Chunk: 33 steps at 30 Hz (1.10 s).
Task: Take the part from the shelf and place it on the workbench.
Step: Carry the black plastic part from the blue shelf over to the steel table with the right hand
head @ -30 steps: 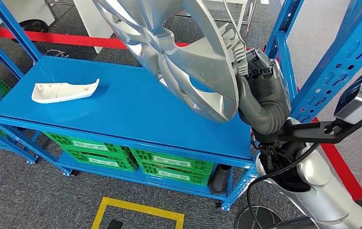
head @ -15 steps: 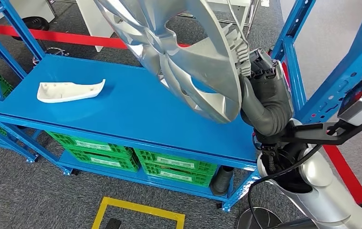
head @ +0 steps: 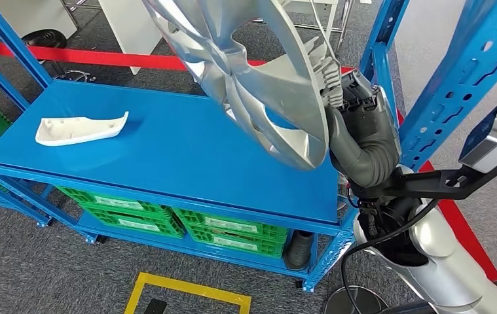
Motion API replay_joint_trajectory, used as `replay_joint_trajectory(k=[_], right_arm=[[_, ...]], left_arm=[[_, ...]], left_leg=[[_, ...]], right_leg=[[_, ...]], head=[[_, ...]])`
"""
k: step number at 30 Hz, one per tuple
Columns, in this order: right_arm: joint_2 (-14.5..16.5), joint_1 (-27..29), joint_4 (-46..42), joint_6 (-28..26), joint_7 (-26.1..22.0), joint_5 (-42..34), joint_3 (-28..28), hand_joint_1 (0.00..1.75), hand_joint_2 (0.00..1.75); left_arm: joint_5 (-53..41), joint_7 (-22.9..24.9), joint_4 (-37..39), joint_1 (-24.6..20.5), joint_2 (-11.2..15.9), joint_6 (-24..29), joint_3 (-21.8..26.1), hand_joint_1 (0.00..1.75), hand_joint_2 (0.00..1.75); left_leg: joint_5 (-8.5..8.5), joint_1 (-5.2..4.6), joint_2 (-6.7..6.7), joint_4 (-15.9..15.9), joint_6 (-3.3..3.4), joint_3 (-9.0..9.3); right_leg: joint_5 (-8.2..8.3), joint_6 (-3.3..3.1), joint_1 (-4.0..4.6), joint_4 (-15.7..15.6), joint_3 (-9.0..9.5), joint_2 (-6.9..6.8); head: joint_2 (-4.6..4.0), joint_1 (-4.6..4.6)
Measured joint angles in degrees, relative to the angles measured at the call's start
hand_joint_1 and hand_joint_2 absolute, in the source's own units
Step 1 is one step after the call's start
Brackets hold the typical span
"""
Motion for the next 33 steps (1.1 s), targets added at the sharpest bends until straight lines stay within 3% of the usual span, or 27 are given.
replay_joint_trajectory(k=[2, 4, 5, 7, 9, 13, 15, 18, 19, 20, 21, 23, 25, 26, 30, 33], right_arm=[[0.02, 0.03, 0.00, -0.03, -0.01, 0.04, -0.04, 1.75, 1.75], [0.03, 0.18, 0.00, -0.16, -0.01, 0.07, -0.04, 1.75, 1.75], [0.03, 0.25, 0.00, -0.27, 0.00, 0.10, -0.04, 1.75, 1.75], [0.03, 0.33, -0.01, -0.44, 0.01, 0.19, -0.06, 1.75, 1.75], [0.03, 0.33, -0.03, -0.48, 0.02, 0.26, -0.13, 1.75, 1.75], [0.00, 0.44, -0.04, -0.63, 0.08, 0.28, -0.29, 1.75, 1.75], [-0.07, 0.44, -0.03, -0.74, 0.14, 0.28, -0.37, 1.75, 1.75], [-0.09, 0.60, -0.03, -0.83, 0.17, 0.28, -0.42, 1.75, 1.75], [-0.09, 0.71, -0.03, -0.86, 0.17, 0.28, -0.41, 1.75, 1.75], [-0.10, 0.78, -0.03, -0.91, 0.17, 0.28, -0.41, 1.75, 1.75], [-0.10, 0.84, -0.02, -0.94, 0.18, 0.28, -0.41, 1.75, 1.75], [-0.09, 0.89, -0.03, -0.97, 0.19, 0.37, -0.45, 1.75, 1.75], [-0.08, 0.90, -0.11, -0.98, 0.18, 0.46, -0.56, 1.75, 1.75], [-0.09, 0.94, -0.15, -0.98, 0.17, 0.48, -0.63, 1.75, 1.75], [-0.10, 1.34, -0.29, -1.02, 0.15, 0.54, -0.76, 1.75, 1.75], [-0.12, 1.47, -0.34, -1.04, 0.15, 0.58, -0.78, 1.75, 1.75]], left_arm=[[0.04, 0.00, 0.00, -0.02, 0.02, 0.00, 0.00, 0.00, 1.75], [0.07, 0.00, 0.00, 0.02, 0.01, 0.00, -0.01, 0.00, 1.75], [0.08, 0.00, 0.00, 0.03, 0.01, 0.01, -0.01, 0.00, 1.75], [0.08, 0.00, 0.00, -0.02, 0.02, 0.08, -0.01, 0.00, 1.75], [0.08, -0.01, -0.01, -0.13, 0.05, 0.14, -0.01, 0.00, 1.75], [0.08, -0.01, -0.02, -0.07, 0.03, 0.16, -0.01, 0.00, 1.75], [0.08, -0.01, -0.02, -0.10, 0.04, 0.21, -0.01, 0.00, 1.75], [0.15, 0.00, -0.02, -0.10, -0.01, 0.35, -0.01, 0.00, 1.75], [0.20, 0.02, -0.02, -0.05, -0.04, 0.41, -0.02, 0.00, 1.75], [0.25, 0.04, -0.02, -0.01, -0.06, 0.48, -0.02, 0.00, 1.75], [0.28, 0.08, -0.02, 0.01, -0.07, 0.57, -0.02, 0.00, 1.75], [0.31, 0.13, -0.03, 0.03, -0.14, 0.74, -0.02, 0.00, 1.75], [0.38, 0.14, -0.04, 0.04, -0.26, 0.93, -0.02, 0.00, 1.75], [0.43, 0.15, -0.05, 0.07, -0.33, 0.98, -0.02, 0.00, 1.75], [0.48, 0.17, -0.07, 0.24, -0.36, 1.03, -0.03, 0.00, 1.75], [0.48, 0.17, -0.07, 0.36, -0.34, 1.02, -0.04, 0.00, 1.75]], left_leg=[[-3.87, -0.35, 0.03, 7.26, 0.30, -2.83], [-5.32, -0.71, 0.02, 11.97, 0.82, -4.51], [-4.44, -0.92, 0.02, 11.34, 1.23, -4.02], [-0.94, -1.47, 0.02, 4.91, 2.31, -0.68], [1.16, -2.02, -0.02, -1.10, 3.11, 2.09], [2.22, -2.29, -0.10, -3.28, 3.85, 2.12], [3.18, -2.02, 0.04, -3.90, 4.43, 1.66], [3.90, -2.07, 0.20, -3.97, 4.92, 0.70], [4.09, -2.16, 0.23, -3.95, 4.98, 0.43], [4.26, -2.24, 0.25, -3.91, 5.01, 0.20], [4.39, -2.32, 0.25, -3.85, 5.01, 0.03], [4.50, -2.50, 0.24, -3.66, 4.89, -0.17], [4.67, -2.58, 0.24, -3.54, 4.44, -0.31], [4.75, -2.58, 0.24, -3.52, 4.15, -0.39], [4.65, -2.59, 0.23, -3.57, 4.27, -0.28], [4.94, -2.57, 0.24, -3.90, 3.87, -0.13]], right_leg=[[0.14, -0.39, 0.28, -0.02, -0.08, -0.16], [0.27, -0.65, 0.73, -0.02, -0.18, -0.23], [0.34, -0.74, 0.95, -0.02, -0.21, -0.21], [0.48, -0.79, 1.28, -0.02, -0.22, -0.14], [0.81, -0.39, 1.51, -0.02, -0.38, -0.10], [1.80, 1.21, 1.33, -0.69, -0.79, -0.12], [-0.35, 1.72, 1.29, 1.11, -1.50, -0.15], [-6.72, 2.05, 1.24, 10.81, -4.37, -0.19], [-7.56, 2.08, 1.25, 13.20, -4.77, -0.18], [-7.31, 2.03, 1.28, 13.64, -4.30, -0.18], [-6.14, 1.88, 1.33, 11.87, -2.76, -0.18], [-3.42, 1.22, 1.61, 4.22, 2.25, -0.20], [-2.59, 0.62, 1.99, -1.47, 5.58, -0.25], [-2.84, 0.41, 2.16, -2.38, 5.99, -0.26], [-2.81, -0.01, 2.20, -2.96, 5.90, -0.17], [-2.80, -0.24, 2.22, -2.89, 5.85, -0.16]], head=[[0.00, -0.16], [0.00, -0.22], [0.00, -0.23], [0.00, -0.24], [0.00, -0.22], [0.00, -0.28], [0.00, -0.13], [0.00, 0.10], [0.00, 0.12], [0.00, 0.13], [0.00, 0.13], [0.00, 0.10], [0.00, 0.10], [0.00, 0.10], [0.00, 0.06], [0.00, 0.05]])
